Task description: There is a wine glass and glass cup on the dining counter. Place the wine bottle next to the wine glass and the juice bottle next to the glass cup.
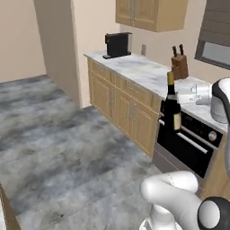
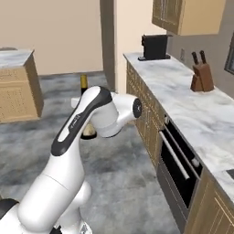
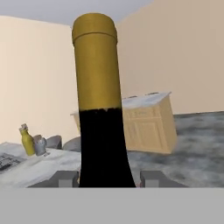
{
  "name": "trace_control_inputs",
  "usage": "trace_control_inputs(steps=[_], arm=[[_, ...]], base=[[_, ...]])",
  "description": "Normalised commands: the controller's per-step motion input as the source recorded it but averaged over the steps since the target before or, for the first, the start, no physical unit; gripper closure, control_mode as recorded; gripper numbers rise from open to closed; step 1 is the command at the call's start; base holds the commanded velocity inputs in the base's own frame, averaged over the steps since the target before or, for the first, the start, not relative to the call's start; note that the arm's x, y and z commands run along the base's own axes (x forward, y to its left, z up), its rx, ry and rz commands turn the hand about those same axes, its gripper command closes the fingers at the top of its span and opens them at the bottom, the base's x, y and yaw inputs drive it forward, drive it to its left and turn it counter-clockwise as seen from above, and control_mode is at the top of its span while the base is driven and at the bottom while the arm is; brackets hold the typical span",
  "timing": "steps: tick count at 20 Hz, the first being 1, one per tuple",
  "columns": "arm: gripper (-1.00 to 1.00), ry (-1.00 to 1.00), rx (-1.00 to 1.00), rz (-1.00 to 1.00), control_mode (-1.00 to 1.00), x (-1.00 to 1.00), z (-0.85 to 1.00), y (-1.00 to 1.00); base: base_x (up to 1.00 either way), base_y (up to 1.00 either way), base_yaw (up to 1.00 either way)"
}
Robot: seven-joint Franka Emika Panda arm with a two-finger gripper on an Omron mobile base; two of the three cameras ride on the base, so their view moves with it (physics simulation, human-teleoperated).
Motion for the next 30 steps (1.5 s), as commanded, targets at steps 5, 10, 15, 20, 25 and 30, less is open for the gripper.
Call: trace_control_inputs(steps=[5,10,15,20,25,30], arm=[[1.00,0.00,0.00,0.00,1.00,0.00,0.00,0.00],[1.00,0.00,0.00,0.00,1.00,0.00,0.00,0.00],[1.00,0.00,0.00,0.00,1.00,0.00,0.00,0.00],[1.00,0.00,0.00,0.00,1.00,0.00,0.00,0.00],[1.00,0.00,0.00,0.00,1.00,0.00,0.00,0.00],[1.00,0.00,0.00,0.00,1.00,0.00,0.00,0.00]], base=[[0.65,-0.17,0.65],[0.64,-0.32,0.66],[0.79,-0.47,0.57],[0.76,-0.57,0.51],[0.64,-0.63,0.51],[0.62,-0.61,0.51]])
